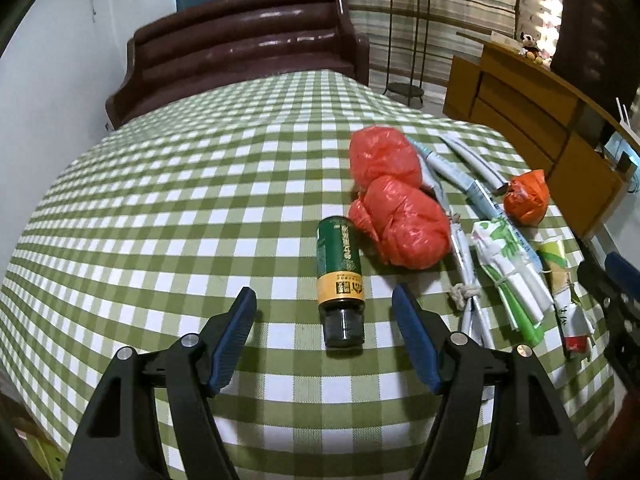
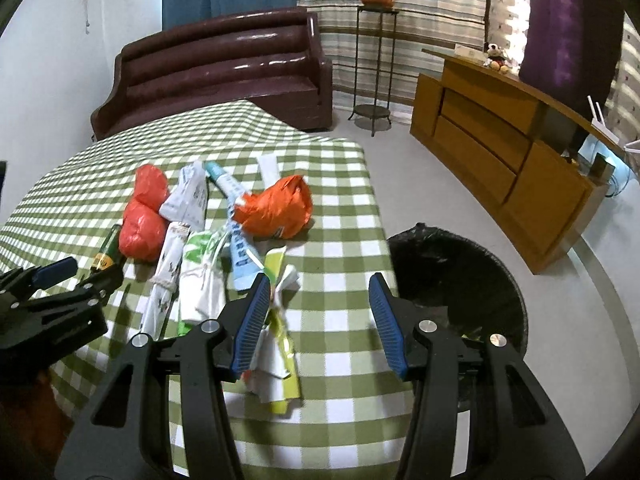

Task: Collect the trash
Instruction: 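Grasp the green bottle with the left tool while the right tool grasps the striped wrapper, then carry the bottle and wrapper over the bin and release both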

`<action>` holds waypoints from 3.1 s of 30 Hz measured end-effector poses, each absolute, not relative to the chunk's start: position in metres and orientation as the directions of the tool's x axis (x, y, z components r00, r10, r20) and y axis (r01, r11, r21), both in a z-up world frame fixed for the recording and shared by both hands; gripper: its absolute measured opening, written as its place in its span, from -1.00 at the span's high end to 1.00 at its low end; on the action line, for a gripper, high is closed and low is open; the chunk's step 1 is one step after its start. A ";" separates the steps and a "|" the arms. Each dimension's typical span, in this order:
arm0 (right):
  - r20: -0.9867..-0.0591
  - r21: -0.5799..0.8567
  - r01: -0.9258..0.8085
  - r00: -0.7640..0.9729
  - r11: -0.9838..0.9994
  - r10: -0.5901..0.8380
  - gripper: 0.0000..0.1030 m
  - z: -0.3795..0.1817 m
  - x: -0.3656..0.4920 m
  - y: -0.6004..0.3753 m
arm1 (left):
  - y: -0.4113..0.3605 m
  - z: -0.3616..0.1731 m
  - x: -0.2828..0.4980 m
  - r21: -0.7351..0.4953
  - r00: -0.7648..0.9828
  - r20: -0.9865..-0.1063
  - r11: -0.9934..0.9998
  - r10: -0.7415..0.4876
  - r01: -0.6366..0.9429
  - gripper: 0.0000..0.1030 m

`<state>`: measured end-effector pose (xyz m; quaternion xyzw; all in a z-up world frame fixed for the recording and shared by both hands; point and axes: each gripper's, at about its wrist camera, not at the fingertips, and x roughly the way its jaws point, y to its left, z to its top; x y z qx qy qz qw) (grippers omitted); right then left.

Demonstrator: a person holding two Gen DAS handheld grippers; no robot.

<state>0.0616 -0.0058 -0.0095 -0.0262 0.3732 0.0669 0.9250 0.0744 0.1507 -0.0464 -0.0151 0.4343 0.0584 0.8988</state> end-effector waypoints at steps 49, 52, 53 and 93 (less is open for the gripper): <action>-0.672 -0.011 -0.116 0.736 0.993 0.079 0.57 -0.001 0.054 -0.031 | 0.133 -0.004 0.037 -0.013 0.740 -0.672 0.999 -0.032 0.032 0.52; -0.663 -0.013 -0.084 0.747 0.996 0.054 0.57 0.002 0.058 -0.046 | 0.115 0.000 0.042 -0.018 0.743 -0.666 0.997 -0.066 0.072 0.52; -0.659 -0.016 -0.069 0.751 0.997 0.041 0.57 0.003 0.059 -0.053 | 0.109 0.000 0.043 -0.021 0.743 -0.665 0.996 -0.075 0.082 0.52; -0.677 0.019 0.109 0.733 0.994 -0.067 0.55 -0.025 0.093 -0.179 | -0.075 -0.032 0.115 0.029 0.671 -0.712 0.945 -0.210 0.326 0.52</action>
